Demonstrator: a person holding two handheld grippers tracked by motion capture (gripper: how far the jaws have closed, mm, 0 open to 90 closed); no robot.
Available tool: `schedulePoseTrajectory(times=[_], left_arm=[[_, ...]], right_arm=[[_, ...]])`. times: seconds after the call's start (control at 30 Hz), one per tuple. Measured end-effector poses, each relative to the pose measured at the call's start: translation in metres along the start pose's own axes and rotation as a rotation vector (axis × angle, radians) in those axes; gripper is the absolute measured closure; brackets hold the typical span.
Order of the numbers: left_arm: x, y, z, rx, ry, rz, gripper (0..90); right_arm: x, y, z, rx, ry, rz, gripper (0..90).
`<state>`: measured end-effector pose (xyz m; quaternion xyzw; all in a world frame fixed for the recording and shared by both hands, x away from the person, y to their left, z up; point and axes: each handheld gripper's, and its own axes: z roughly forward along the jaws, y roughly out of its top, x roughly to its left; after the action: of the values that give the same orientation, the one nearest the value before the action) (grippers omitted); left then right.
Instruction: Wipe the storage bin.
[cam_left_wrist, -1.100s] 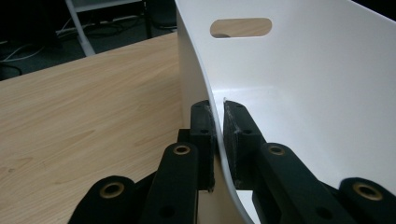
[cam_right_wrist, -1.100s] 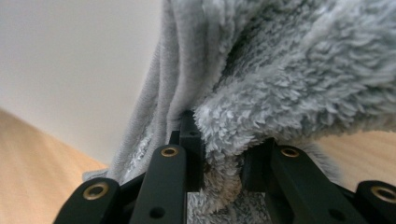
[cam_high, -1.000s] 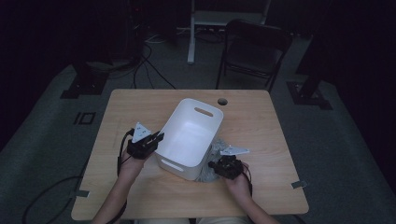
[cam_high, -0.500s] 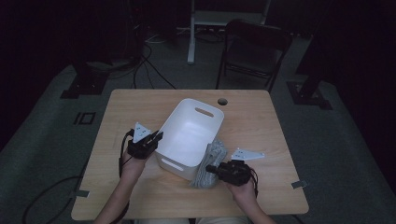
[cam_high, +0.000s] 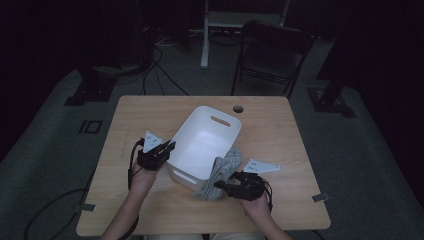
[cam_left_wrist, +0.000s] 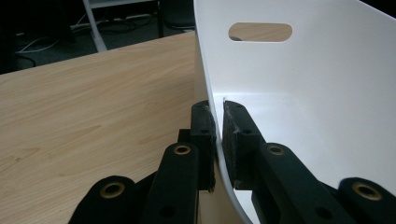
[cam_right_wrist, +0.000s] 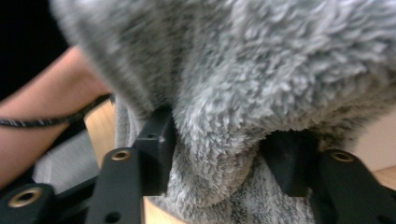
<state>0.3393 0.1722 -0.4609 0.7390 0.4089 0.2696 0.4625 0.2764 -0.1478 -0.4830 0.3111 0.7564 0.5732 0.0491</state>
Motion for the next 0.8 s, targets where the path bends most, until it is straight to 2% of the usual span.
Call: schedulePoseTrajectory(times=[0.1,0.37,0.5,0.57,0.6,0.63,0.67,0.7,0.73,0.8], left_arm=[[0.000,-0.001,0.000,-0.003,-0.012,0.004,83.2],[0.000,-0.001,-0.001,-0.003,-0.026,0.022,82.8],[0.000,-0.001,0.000,-0.004,-0.024,0.027,82.7],[0.000,-0.001,0.000,-0.002,-0.023,0.024,82.8],[0.000,-0.001,0.000,-0.002,-0.023,0.024,82.7],[0.000,-0.001,0.000,-0.002,-0.023,0.024,82.7],[0.001,-0.001,0.000,-0.003,-0.020,0.019,82.6],[0.001,-0.001,0.000,-0.003,-0.020,0.019,82.6],[0.001,-0.001,0.000,-0.004,-0.019,0.015,82.5],[0.000,-0.001,0.000,-0.004,-0.015,0.015,82.2]], right_arm=[[0.006,-0.001,0.003,0.010,-0.049,-0.063,45.4],[0.000,-0.010,0.013,0.075,-0.068,-0.080,47.7],[-0.008,-0.016,0.017,0.126,-0.052,-0.067,55.1],[-0.016,-0.021,0.020,0.156,-0.032,-0.037,61.5],[-0.016,-0.021,0.020,0.156,-0.032,-0.037,61.5],[-0.020,-0.024,0.022,0.183,-0.027,-0.025,61.5],[-0.026,-0.033,0.031,0.252,-0.045,-0.007,68.0],[-0.026,-0.033,0.031,0.252,-0.045,-0.007,68.0],[-0.031,-0.038,0.035,0.278,-0.040,0.024,69.9],[-0.031,-0.037,0.034,0.283,-0.045,0.031,71.0]])
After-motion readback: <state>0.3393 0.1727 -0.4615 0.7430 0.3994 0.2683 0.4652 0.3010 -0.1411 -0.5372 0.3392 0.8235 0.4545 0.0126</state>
